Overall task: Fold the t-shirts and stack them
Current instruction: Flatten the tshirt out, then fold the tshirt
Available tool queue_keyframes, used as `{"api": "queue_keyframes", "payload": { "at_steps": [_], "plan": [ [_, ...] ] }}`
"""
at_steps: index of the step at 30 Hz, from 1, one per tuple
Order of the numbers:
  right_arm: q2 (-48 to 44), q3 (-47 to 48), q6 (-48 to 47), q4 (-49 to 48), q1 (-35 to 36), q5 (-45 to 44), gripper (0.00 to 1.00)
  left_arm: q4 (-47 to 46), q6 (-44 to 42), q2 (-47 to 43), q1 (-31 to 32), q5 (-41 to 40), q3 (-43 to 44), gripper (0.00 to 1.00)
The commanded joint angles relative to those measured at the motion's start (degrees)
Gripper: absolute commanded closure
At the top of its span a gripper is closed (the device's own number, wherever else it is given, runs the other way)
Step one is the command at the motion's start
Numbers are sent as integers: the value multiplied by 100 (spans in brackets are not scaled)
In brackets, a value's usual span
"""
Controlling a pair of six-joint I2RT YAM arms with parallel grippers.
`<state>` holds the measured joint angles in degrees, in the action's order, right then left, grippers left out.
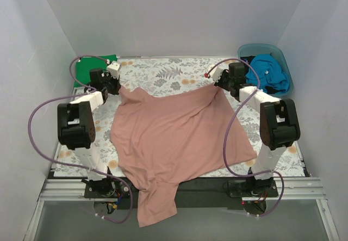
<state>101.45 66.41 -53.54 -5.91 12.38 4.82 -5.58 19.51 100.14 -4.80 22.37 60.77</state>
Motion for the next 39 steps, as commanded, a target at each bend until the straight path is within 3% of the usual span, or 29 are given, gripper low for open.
{"api": "queue_keyframes", "payload": {
  "at_steps": [1,17,22,26,32,39],
  "plan": [
    [278,626,10,-551,-52,-306,99,-654,-43,731,-56,-559,855,100],
    [2255,2296,124,-727,-192,-1684,99,-707,299,3749,190,-584,5002,100],
    [2573,2981,396,-596,-175,-2046,99,-453,448,4382,233,-242,5962,100],
    [2415,2878,493,-472,-175,-1845,99,-364,458,4322,260,-128,6008,100],
    [2029,2588,564,-341,-175,-1599,99,-435,168,3672,269,153,4901,100],
    [1369,2017,476,-112,-201,-1185,99,-320,-315,2188,260,356,3461,100]
  ]
}}
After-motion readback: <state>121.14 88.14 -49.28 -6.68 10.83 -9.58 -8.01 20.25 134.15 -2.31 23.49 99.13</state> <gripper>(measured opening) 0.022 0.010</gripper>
